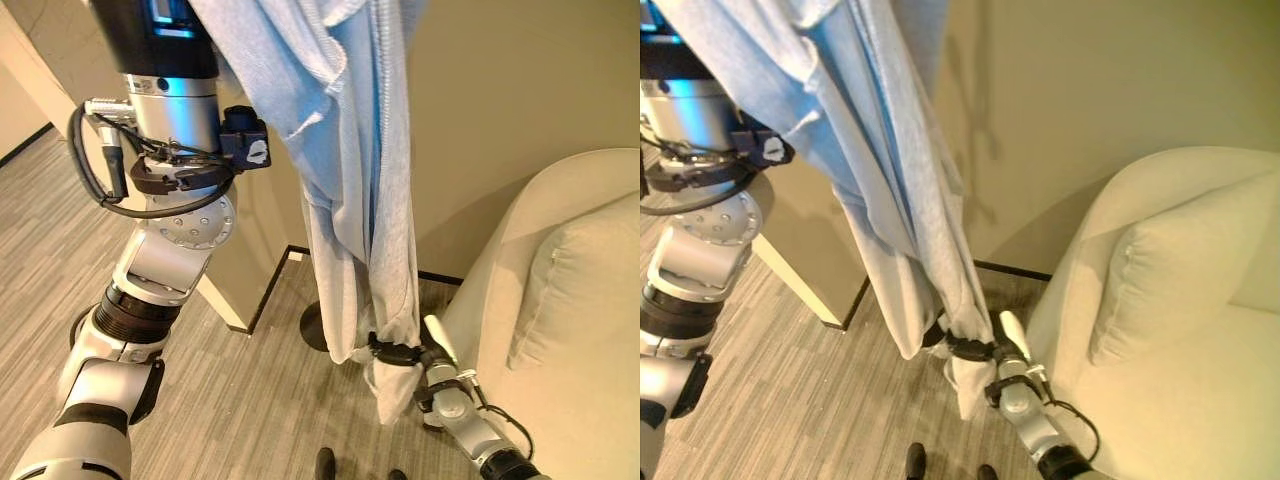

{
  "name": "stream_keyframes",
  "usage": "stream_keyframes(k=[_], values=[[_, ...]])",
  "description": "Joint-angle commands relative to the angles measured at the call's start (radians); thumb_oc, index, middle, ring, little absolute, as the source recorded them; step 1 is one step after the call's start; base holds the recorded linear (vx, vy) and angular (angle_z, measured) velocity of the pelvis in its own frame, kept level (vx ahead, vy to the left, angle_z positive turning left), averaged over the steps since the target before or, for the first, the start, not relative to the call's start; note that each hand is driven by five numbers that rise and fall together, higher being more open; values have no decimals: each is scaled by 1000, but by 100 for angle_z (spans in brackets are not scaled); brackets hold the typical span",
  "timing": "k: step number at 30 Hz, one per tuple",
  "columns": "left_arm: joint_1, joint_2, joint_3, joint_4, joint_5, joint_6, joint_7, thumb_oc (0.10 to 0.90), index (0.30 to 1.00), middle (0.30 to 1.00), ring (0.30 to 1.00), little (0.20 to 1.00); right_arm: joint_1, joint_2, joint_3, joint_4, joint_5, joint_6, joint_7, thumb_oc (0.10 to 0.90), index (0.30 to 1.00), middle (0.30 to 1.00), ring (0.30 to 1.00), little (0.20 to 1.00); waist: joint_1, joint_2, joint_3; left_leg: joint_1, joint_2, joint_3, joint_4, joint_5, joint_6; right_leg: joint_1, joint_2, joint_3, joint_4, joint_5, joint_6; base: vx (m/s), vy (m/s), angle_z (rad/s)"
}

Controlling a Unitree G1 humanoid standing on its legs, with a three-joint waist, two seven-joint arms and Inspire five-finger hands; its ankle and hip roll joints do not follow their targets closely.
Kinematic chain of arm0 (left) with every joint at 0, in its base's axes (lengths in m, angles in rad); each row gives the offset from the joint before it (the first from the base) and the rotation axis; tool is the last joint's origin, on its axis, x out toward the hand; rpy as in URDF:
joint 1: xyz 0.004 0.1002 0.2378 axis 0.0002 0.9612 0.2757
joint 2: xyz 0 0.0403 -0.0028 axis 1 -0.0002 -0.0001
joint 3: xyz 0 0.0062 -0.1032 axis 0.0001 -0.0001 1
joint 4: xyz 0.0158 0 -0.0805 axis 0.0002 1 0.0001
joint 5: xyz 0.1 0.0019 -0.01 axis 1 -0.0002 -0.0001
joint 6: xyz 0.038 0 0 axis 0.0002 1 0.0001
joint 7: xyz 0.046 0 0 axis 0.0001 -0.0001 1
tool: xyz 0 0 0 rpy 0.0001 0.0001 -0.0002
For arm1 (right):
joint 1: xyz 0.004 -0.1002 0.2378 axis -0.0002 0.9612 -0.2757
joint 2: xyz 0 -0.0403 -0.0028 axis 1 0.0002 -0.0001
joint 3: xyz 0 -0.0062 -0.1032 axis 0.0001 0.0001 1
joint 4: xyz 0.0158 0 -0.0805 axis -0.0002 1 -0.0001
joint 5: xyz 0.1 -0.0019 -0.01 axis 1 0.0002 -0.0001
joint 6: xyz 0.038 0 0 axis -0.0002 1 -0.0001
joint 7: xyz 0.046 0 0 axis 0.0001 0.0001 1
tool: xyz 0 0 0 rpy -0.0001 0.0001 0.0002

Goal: Hang the clothes on the sofa on the clothes rack.

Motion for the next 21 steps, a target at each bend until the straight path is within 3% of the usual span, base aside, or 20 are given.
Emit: stream_keyframes(k=[1,9,11,13,19,21], values=[[-82,0,114,52,13,-30,88,400,300,300,300,300,-58,-31,-75,-71,-72,-55,-141,400,300,300,300,300,27,-4,-120,90,41,53,6,-196,-2,-51,5,-25,36,51,31,15,10,-18],[44,106,243,41,61,-18,131,400,300,300,300,300,-17,-192,-353,-291,-301,32,-310,400,300,300,300,300,25,-44,-146,105,51,63,6,-210,3,-51,12,-12,46,78,41,15,30,-9],[62,112,264,35,73,-12,137,400,300,300,300,300,-9,-204,-379,-324,-326,45,-320,400,300,300,300,300,26,-46,-150,108,51,66,7,-212,4,-51,13,-9,49,80,42,12,24,-6],[102,151,315,27,165,13,169,400,300,300,300,300,-33,-260,-479,-418,-392,62,-371,400,300,300,300,300,24,-60,-159,114,53,70,7,-218,8,-53,17,-2,61,96,49,22,58,-2],[150,235,370,50,308,51,180,400,300,300,300,300,-82,-354,-560,-506,-425,65,-375,400,300,300,300,300,24,-75,-170,132,56,81,7,-237,13,-51,23,12,86,103,55,29,47,-11],[140,276,338,108,328,74,158,400,300,300,300,300,-118,-432,-557,-468,-399,62,-363,400,300,300,300,300,17,-74,-160,142,61,78,8,-237,19,-74,39,17,169,99,52,-7,66,-7]])
